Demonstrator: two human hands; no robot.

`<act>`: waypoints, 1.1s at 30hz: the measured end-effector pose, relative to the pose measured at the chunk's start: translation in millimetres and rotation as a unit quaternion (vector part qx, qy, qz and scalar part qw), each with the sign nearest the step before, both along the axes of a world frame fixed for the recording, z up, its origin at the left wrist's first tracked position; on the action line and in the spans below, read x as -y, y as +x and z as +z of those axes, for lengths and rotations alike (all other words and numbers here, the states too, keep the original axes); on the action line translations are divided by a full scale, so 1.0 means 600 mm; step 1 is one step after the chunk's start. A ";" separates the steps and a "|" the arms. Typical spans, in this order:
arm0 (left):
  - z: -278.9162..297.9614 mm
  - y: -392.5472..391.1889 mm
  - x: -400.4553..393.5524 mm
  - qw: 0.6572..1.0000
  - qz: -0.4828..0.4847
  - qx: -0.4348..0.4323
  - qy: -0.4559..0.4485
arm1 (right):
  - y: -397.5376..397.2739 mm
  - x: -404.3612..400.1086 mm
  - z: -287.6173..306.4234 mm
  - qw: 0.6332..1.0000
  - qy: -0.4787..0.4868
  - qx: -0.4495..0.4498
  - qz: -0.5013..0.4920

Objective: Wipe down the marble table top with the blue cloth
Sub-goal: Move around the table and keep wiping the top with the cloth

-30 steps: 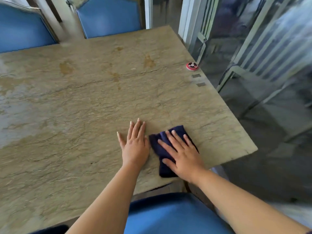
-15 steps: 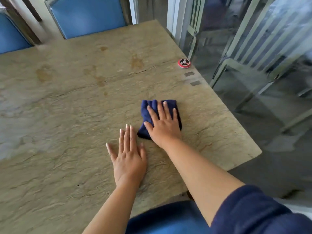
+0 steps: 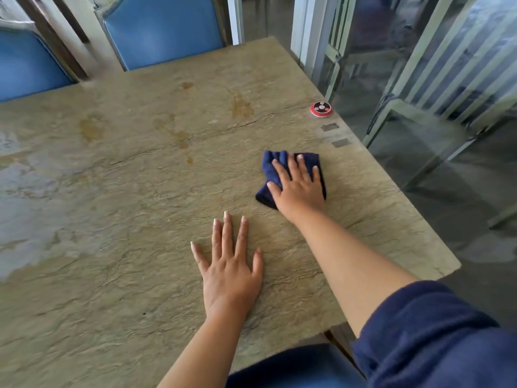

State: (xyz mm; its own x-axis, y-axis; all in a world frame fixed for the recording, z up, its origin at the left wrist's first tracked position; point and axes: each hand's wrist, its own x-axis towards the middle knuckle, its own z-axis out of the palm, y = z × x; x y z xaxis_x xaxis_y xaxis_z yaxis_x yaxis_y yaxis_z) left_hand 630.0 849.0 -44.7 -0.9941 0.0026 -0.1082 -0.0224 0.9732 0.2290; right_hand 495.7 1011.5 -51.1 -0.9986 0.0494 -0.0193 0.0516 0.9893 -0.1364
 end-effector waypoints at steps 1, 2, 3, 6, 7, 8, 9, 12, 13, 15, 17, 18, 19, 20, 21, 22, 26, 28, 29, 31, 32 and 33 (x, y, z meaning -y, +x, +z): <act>0.000 0.000 0.001 1.000 0.000 0.000 0.000 | 0.012 0.004 -0.001 0.999 -0.003 -0.003 0.050; 0.000 0.000 0.001 1.000 -0.001 0.000 0.001 | 0.028 0.000 -0.002 0.995 -0.010 -0.011 0.099; -0.001 0.000 0.001 1.000 -0.002 -0.001 0.003 | 0.049 -0.010 -0.004 0.990 -0.020 -0.019 0.137; 0.000 -0.002 0.003 1.000 -0.003 -0.002 0.013 | 0.118 -0.057 -0.006 0.984 -0.017 -0.022 0.178; 0.001 -0.002 0.004 1.000 -0.003 0.000 0.016 | 0.139 -0.071 -0.004 0.983 -0.020 -0.014 0.180; 0.002 -0.002 0.004 1.000 0.003 0.004 0.023 | 0.157 -0.082 0.003 0.983 -0.037 -0.005 0.181; 0.005 -0.003 0.002 0.999 0.017 0.006 0.038 | 0.170 -0.091 0.009 0.981 -0.069 0.006 0.180; 0.020 -0.011 -0.030 0.990 0.087 0.008 0.109 | 0.199 -0.129 0.026 0.983 -0.143 -0.025 0.116; 0.025 -0.014 -0.052 0.988 0.086 0.001 0.129 | 0.207 -0.149 0.027 0.987 -0.136 -0.048 0.069; 0.029 -0.013 -0.111 0.992 -0.008 -0.026 0.122 | 0.226 -0.195 0.027 0.992 -0.106 -0.054 -0.038; 0.023 -0.010 -0.174 0.991 -0.104 -0.047 0.071 | 0.248 -0.235 0.026 0.990 -0.069 -0.043 -0.119; 0.019 -0.014 -0.199 0.992 -0.111 -0.044 0.045 | 0.259 -0.249 0.025 0.988 -0.057 -0.036 -0.140; 0.015 -0.022 -0.218 0.994 -0.101 -0.036 0.020 | 0.269 -0.259 0.022 0.988 -0.051 -0.032 -0.145; 0.011 -0.037 -0.232 0.995 -0.096 -0.028 -0.005 | 0.277 -0.266 0.018 0.989 -0.047 -0.032 -0.139; 0.008 -0.057 -0.243 0.994 -0.100 -0.023 -0.029 | 0.283 -0.269 0.014 0.989 -0.048 -0.037 -0.133; 0.007 -0.083 -0.253 0.992 -0.114 -0.022 -0.045 | 0.286 -0.270 0.011 0.989 -0.052 -0.042 -0.132; 0.014 -0.189 -0.304 0.982 -0.183 -0.013 -0.044 | 0.280 -0.270 0.006 0.986 -0.047 -0.049 -0.150; 0.012 -0.198 -0.337 0.971 -0.237 -0.017 -0.034 | 0.279 -0.270 0.002 0.985 -0.058 -0.052 -0.156; 0.010 -0.190 -0.349 0.962 -0.270 -0.026 -0.026 | 0.279 -0.272 0.000 0.984 -0.062 -0.058 -0.159; 0.009 -0.157 -0.353 0.940 -0.339 -0.044 -0.004 | 0.280 -0.275 -0.003 0.982 -0.077 -0.065 -0.161; 0.008 -0.136 -0.343 0.927 -0.372 -0.050 0.010 | 0.281 -0.275 -0.004 0.981 -0.085 -0.067 -0.158; 0.008 -0.114 -0.328 0.913 -0.404 -0.055 0.023 | 0.283 -0.278 -0.006 0.981 -0.092 -0.075 -0.154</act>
State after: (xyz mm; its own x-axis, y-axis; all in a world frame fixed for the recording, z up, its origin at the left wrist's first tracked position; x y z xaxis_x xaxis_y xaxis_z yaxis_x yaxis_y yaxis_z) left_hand 561.5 1045.6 -39.8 -0.6708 0.7416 0.0120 0.7239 0.6511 0.2282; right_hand 665.7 1178.0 -54.6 -0.9294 0.3578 0.0906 0.3088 0.8883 -0.3399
